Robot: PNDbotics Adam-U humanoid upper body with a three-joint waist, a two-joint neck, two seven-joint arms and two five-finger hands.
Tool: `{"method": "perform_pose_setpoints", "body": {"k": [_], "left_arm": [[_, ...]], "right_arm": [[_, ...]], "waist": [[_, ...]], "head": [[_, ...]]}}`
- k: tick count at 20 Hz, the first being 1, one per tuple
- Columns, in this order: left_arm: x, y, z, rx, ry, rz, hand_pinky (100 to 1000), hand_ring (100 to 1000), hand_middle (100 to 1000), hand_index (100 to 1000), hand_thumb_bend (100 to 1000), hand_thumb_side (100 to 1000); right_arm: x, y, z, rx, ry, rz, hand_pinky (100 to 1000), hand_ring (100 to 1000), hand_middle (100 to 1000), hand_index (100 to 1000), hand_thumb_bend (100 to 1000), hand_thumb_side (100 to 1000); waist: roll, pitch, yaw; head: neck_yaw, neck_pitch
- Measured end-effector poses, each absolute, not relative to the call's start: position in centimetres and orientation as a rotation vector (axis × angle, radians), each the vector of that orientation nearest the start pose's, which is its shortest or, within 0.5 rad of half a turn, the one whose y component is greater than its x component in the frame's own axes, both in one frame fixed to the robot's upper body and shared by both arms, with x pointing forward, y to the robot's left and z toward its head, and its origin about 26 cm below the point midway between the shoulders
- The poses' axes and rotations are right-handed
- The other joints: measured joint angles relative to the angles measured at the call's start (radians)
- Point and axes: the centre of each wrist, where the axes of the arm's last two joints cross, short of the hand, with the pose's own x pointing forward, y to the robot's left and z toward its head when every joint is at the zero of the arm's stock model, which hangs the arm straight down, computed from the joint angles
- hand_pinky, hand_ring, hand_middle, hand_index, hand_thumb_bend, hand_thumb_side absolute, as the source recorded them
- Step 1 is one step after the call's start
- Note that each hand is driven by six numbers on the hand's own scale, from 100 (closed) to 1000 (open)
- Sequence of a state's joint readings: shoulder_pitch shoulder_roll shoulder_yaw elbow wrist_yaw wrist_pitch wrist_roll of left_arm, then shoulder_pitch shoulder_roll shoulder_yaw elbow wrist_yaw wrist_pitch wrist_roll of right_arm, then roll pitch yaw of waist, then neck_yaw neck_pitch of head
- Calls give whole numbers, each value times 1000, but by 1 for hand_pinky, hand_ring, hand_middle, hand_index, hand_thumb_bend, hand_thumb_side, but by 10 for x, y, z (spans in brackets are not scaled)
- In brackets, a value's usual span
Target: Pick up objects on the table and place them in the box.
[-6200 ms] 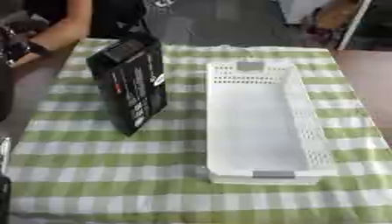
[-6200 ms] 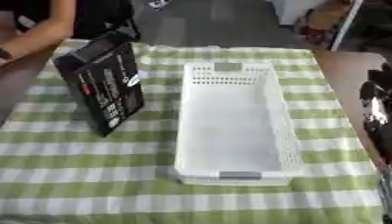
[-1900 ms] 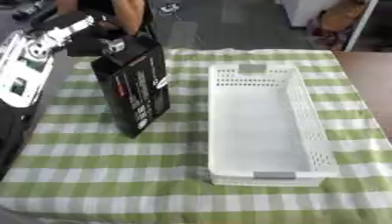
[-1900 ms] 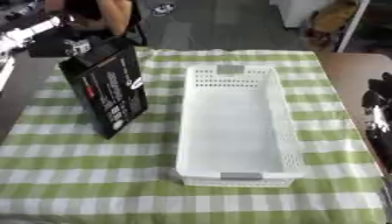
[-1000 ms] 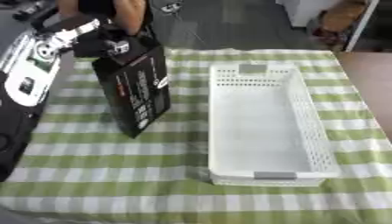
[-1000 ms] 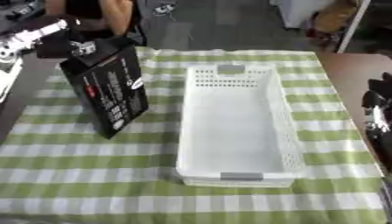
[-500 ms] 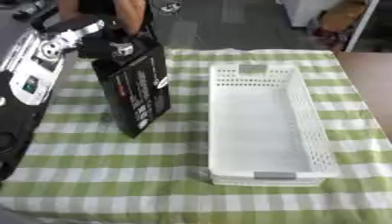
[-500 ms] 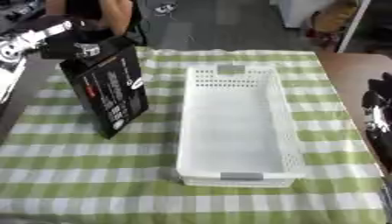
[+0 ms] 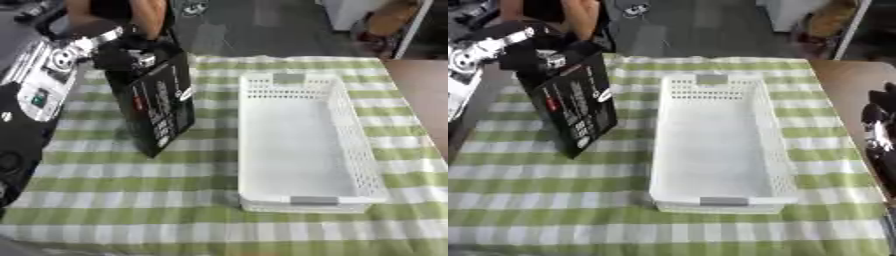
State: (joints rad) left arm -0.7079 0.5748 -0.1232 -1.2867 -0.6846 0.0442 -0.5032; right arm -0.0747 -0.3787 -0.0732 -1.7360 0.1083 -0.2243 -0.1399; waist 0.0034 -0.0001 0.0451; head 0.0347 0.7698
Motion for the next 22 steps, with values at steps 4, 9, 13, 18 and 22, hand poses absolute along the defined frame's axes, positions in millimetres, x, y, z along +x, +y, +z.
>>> {"method": "perform_pose_setpoints", "body": {"k": [4, 9, 13, 18, 22], "left_arm": [[424, 314, 204, 792, -1353, -1307, 768, 802, 918, 926, 1000, 822], [425, 313, 203, 790, -1345, -1320, 773, 804, 918, 927, 1000, 824], [426, 311, 201, 783, -1341, -1329, 775, 805, 918, 927, 1000, 825], [426, 310, 200, 779, -1336, -1340, 776, 806, 918, 927, 1000, 826], [426, 310, 200, 778, -1336, -1342, 776, 806, 918, 927, 1000, 828]], "right_arm": [[291, -334, 87, -488, -2040, 285, 835, 858, 780, 929, 276, 658], [291, -334, 87, -488, -2040, 285, 835, 858, 780, 929, 275, 659], [291, -334, 87, -488, -2040, 285, 835, 858, 780, 929, 274, 659], [291, -334, 87, -488, -2040, 285, 835, 858, 780, 929, 275, 658], [291, -334, 87, -488, -2040, 285, 835, 858, 780, 929, 275, 658]], "waist": [[0, 0, 0], [0, 0, -1], [0, 0, -1], [0, 0, -1], [0, 0, -1]], "head": [[0, 0], [0, 0], [0, 0], [0, 0], [0, 0]]}}
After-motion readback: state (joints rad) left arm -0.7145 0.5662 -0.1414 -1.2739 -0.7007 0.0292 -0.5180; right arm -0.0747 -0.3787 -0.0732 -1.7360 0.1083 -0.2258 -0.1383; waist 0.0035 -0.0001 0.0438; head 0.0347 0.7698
